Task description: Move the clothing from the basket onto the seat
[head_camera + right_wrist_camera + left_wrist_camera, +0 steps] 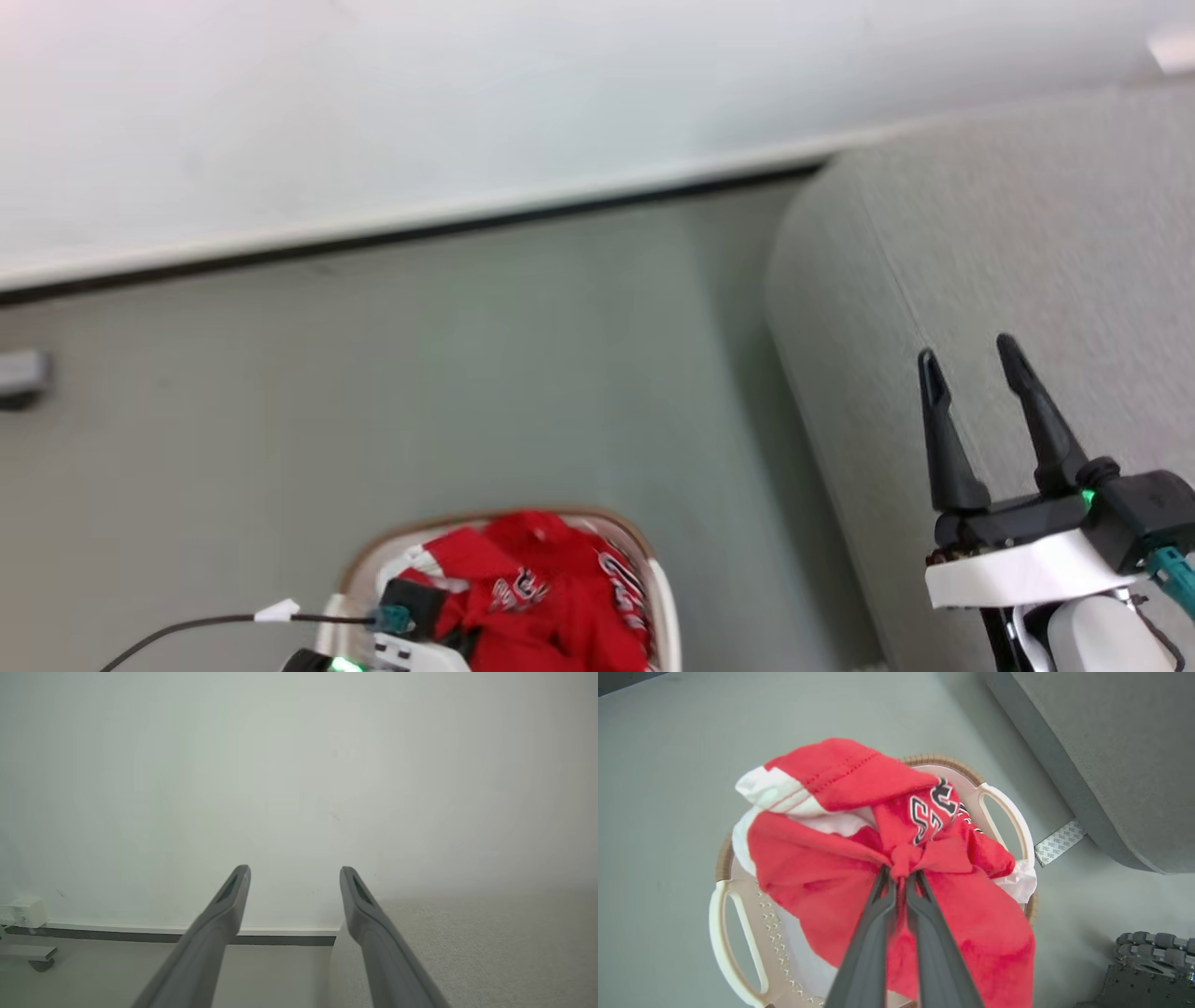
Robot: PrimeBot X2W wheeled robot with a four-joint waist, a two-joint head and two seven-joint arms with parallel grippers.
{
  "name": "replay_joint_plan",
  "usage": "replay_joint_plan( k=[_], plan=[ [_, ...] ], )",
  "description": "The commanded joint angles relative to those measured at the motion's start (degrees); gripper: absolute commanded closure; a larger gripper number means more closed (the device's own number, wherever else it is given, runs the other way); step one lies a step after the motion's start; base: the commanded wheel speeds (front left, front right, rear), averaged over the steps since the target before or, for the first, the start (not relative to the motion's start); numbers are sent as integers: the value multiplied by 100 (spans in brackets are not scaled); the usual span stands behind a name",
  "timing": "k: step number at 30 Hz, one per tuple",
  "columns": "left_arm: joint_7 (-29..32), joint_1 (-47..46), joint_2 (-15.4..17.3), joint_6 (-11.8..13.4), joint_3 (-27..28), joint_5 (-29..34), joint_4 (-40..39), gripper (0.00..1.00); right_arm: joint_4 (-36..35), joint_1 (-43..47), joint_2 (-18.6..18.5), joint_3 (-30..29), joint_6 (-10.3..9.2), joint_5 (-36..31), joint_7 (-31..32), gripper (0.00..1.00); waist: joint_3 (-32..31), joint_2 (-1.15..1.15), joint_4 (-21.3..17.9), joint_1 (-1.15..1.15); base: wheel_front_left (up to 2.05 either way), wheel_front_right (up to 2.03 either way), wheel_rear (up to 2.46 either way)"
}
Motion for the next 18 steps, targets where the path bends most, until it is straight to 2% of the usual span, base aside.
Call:
replay_joint_plan(
  k=[1, 10, 11, 18],
  plan=[
    [-95, 92, 19, -9, -32, -157, -117, 100, 41, 117, -70, 0, -10, -47, 3, 0, -562, 0, 497, 1, 0, 0, 0],
    [-197, 124, 142, -9, -110, -662, -1120, 100, 99, 406, -101, 61, -10, -5, 3, 0, -1065, 0, 895, 1, 0, 0, 0],
    [-199, 115, 214, -9, -9, -702, -1550, 100, 105, 470, -101, 67, -10, -8, 3, 0, -1148, 0, 959, 1, 0, 0, 0],
    [-197, 200, 353, 110, 350, -659, -2841, 100, 89, 589, -98, 102, -10, 8, 3, 0, -1274, 0, 1053, 1, 0, 0, 0]
  ],
)
